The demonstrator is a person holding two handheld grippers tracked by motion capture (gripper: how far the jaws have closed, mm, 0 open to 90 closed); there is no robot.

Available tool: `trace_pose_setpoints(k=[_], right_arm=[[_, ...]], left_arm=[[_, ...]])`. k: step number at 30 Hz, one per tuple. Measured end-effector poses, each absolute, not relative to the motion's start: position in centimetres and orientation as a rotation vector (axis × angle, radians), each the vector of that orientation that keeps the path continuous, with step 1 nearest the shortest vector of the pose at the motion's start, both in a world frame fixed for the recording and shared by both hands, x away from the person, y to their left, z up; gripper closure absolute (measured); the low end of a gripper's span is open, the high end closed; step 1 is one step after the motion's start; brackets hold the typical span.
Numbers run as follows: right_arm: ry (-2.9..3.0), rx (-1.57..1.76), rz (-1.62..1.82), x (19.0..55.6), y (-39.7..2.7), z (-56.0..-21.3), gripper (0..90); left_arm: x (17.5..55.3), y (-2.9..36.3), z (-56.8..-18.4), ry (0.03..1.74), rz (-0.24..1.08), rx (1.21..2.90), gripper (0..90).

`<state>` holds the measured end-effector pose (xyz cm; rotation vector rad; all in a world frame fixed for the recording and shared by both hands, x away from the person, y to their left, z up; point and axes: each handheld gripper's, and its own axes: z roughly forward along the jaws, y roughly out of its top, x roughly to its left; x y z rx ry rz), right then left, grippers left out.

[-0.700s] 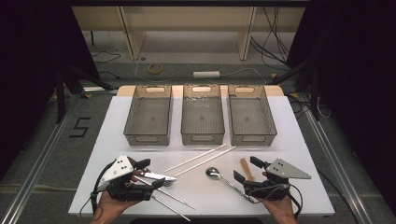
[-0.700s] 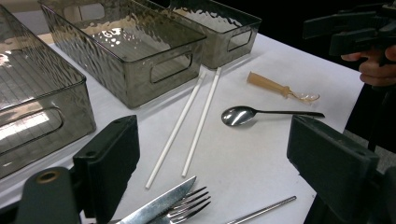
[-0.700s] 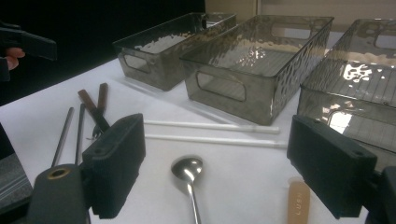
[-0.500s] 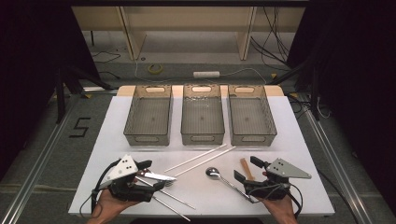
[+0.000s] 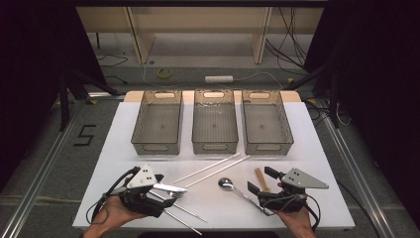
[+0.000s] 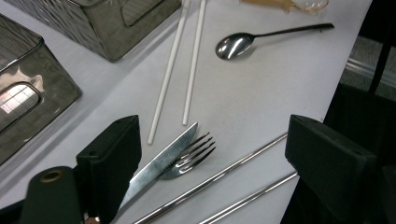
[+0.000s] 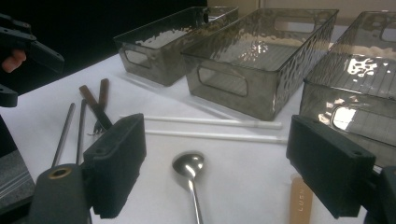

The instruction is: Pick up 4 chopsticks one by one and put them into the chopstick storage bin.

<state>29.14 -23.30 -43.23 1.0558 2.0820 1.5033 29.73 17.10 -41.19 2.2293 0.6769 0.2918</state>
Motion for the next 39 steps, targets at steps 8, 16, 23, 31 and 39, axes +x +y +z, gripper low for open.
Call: trace_pose_setpoints(k=[8, 16, 23, 31, 39], right_arm=[[2.093, 1.058, 1.5, 29.2, -23.3, -43.3, 21.1], [2.098, 1.057, 1.504, 29.2, -23.3, -43.2, 21.2], [2.11, 1.059, 1.499, 29.3, -23.2, -43.3, 21.3], [2.116, 1.065, 1.497, 29.4, -23.2, -43.4, 21.4], [2.121, 1.071, 1.496, 29.4, -23.2, -43.4, 21.7]], left_arm=[[30.3, 16.6, -41.2, 0.614, 0.279, 2.381, 20.5], [30.4, 15.9, -41.6, 0.538, 0.266, 2.526, 25.3], [30.6, 15.6, -42.6, 0.474, 0.217, 2.645, 34.2], [31.1, 15.5, -43.8, 0.42, 0.135, 2.746, 42.6], [31.2, 15.4, -44.6, 0.289, 0.126, 2.81, 50.0]])
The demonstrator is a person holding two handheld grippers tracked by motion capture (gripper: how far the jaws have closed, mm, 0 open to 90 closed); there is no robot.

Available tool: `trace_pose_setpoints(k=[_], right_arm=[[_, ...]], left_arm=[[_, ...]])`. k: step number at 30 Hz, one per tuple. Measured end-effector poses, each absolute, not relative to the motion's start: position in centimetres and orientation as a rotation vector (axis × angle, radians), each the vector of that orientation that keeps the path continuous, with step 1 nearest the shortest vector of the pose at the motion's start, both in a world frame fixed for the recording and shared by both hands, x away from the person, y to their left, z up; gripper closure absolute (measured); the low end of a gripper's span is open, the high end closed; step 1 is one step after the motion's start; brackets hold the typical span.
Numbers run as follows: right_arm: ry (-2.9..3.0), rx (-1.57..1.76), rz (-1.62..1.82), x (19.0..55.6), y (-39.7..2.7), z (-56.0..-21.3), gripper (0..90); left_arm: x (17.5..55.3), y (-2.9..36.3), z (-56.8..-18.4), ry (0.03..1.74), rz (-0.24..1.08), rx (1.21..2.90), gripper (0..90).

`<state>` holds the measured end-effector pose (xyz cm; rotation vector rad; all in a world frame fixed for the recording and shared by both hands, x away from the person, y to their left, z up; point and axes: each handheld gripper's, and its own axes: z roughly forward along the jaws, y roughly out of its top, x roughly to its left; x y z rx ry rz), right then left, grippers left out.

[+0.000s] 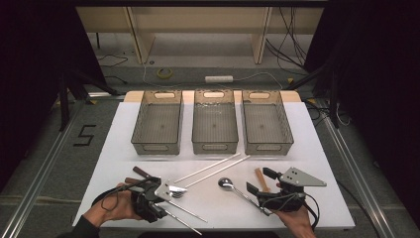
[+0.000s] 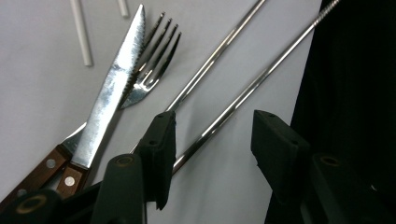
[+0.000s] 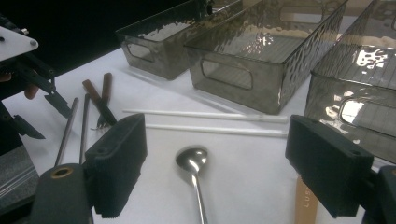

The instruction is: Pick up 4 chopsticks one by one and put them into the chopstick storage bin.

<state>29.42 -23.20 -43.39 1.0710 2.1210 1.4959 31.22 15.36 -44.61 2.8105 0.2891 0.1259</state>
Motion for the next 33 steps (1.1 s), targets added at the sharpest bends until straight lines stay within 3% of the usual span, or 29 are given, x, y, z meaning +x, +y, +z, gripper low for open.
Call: trace_pose_setpoints(k=[18, 33], right_arm=[[2.127, 1.074, 1.497, 29.5, -23.1, -43.4, 22.8], [2.133, 1.067, 1.499, 29.5, -23.1, -43.5, 23.5]], left_arm=[[31.5, 14.9, -45.3, 0.066, 0.14, 2.889, 60.7], [32.1, 14.5, -46.2, 0.032, 0.113, 2.946, 67.6]])
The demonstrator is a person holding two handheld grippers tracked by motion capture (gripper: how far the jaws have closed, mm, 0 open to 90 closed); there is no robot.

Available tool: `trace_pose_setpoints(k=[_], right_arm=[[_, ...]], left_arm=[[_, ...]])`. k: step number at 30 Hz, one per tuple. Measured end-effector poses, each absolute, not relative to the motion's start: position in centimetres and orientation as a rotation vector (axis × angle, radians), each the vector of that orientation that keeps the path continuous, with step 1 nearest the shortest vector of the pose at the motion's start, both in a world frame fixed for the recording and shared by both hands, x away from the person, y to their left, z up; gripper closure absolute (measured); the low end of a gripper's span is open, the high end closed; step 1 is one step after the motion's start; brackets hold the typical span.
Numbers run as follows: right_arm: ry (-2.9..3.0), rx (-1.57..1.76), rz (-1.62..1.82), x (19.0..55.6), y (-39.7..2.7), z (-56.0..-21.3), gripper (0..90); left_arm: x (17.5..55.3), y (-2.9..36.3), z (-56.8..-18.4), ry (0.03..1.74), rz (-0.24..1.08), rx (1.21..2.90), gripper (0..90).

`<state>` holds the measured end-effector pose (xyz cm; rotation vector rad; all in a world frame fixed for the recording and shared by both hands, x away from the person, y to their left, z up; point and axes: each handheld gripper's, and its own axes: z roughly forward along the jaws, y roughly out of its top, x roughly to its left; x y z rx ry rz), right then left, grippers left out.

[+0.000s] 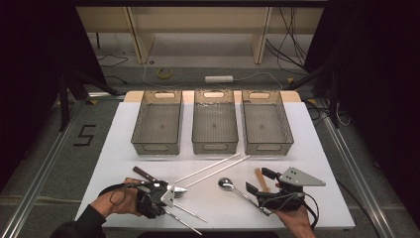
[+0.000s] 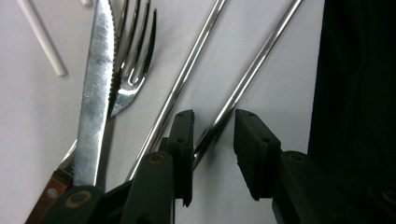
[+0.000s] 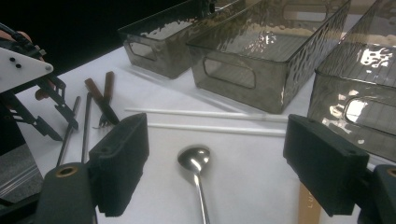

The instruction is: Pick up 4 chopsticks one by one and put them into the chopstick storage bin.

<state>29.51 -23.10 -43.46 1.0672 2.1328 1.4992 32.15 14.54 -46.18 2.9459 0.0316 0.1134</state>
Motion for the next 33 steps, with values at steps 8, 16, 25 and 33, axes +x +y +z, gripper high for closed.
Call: trace_pose_setpoints(k=[8, 16, 25, 33], right_arm=[[2.135, 1.069, 1.5, 29.54, -23.07, -43.47, 23.6], [2.136, 1.072, 1.499, 29.56, -23.09, -43.48, 23.8], [2.136, 1.069, 1.495, 29.58, -23.03, -43.51, 23.9], [2.14, 1.07, 1.493, 29.61, -23.04, -43.53, 24.1]], left_arm=[[32.11, 14.3, -46.17, 0.003, 0.09, 2.959, 72.4], [31.98, 14.18, -46.15, -0.079, 0.083, 2.972, 77.6], [31.78, 14.21, -46.18, -0.151, 0.079, 2.968, 82.9], [31.72, 14.36, -46.18, -0.16, 0.075, 2.956, 84.3]])
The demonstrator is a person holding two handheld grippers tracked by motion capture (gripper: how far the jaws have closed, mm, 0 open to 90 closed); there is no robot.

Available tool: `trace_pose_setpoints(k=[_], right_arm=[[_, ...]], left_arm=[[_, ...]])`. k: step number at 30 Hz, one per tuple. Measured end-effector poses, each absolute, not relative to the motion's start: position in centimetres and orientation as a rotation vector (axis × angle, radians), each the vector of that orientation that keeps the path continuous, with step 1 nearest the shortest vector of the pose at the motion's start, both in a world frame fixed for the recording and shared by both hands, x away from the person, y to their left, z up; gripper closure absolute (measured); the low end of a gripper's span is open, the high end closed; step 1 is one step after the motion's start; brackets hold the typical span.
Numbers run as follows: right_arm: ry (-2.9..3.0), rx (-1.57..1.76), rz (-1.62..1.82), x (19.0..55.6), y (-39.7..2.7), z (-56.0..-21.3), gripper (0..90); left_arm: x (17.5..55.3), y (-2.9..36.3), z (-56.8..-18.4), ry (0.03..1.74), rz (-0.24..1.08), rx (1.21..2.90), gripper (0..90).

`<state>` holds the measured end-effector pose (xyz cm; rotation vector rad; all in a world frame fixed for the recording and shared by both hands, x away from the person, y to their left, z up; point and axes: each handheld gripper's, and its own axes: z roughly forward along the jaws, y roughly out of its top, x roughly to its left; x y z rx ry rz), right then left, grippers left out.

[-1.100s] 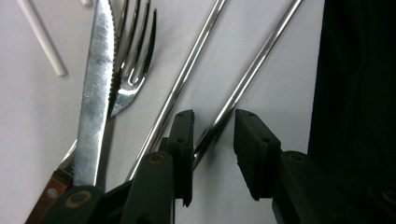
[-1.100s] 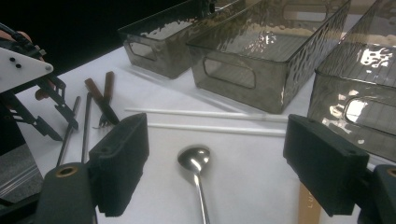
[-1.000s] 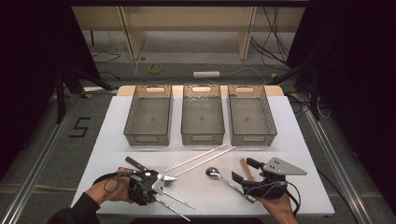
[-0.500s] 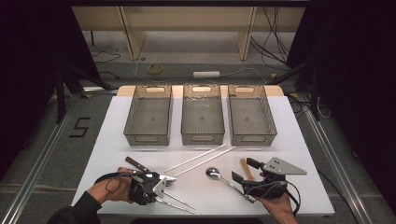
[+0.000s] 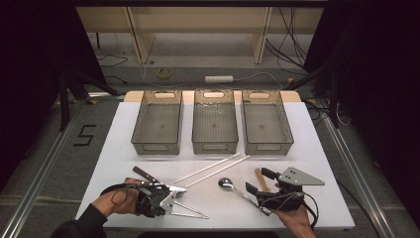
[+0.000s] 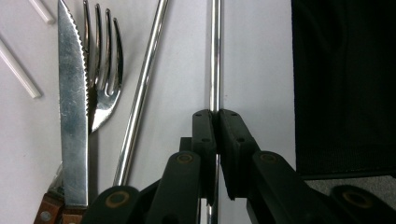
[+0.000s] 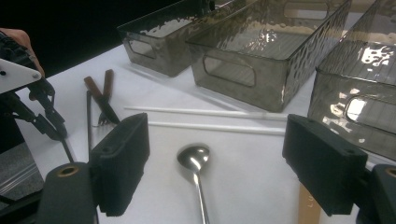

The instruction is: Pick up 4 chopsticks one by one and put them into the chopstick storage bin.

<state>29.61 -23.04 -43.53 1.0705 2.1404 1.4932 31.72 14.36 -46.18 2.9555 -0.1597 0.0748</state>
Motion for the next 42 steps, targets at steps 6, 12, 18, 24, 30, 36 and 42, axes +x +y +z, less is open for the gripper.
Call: trace_pose_setpoints(k=[6, 12, 18, 24, 30, 36, 42], right_arm=[[2.14, 1.074, 1.494, 29.6, -23.0, -43.5, 24.2], [2.141, 1.081, 1.49, 29.7, -23.0, -43.6, 24.4], [2.137, 1.081, 1.494, 29.8, -23.1, -43.5, 24.4], [2.127, 1.077, 1.501, 29.7, -23.2, -43.5, 24.1], [2.111, 1.079, 1.506, 29.8, -23.4, -43.5, 23.4], [2.107, 1.077, 1.508, 29.7, -23.3, -43.4, 23.1], [2.109, 1.084, 1.505, 29.8, -23.4, -43.5, 23.1]], left_arm=[[31.7, 14.5, -45.8, -0.141, 0.062, 2.934, 84.5], [31.6, 14.7, -44.4, -0.119, 0.087, 2.901, 84.6], [31.7, 14.7, -43.2, -0.046, 0.11, 2.833, 84.5], [32.2, 14.4, -41.7, 0.034, 0.22, 2.744, 84.5], [33.0, 14.2, -40.7, 0.152, 0.249, 2.649, 84.5], [34.1, 13.9, -39.7, 0.333, 0.277, 2.601, 84.5], [35.5, 14.3, -38.2, 0.518, 0.346, 2.515, 84.5]])
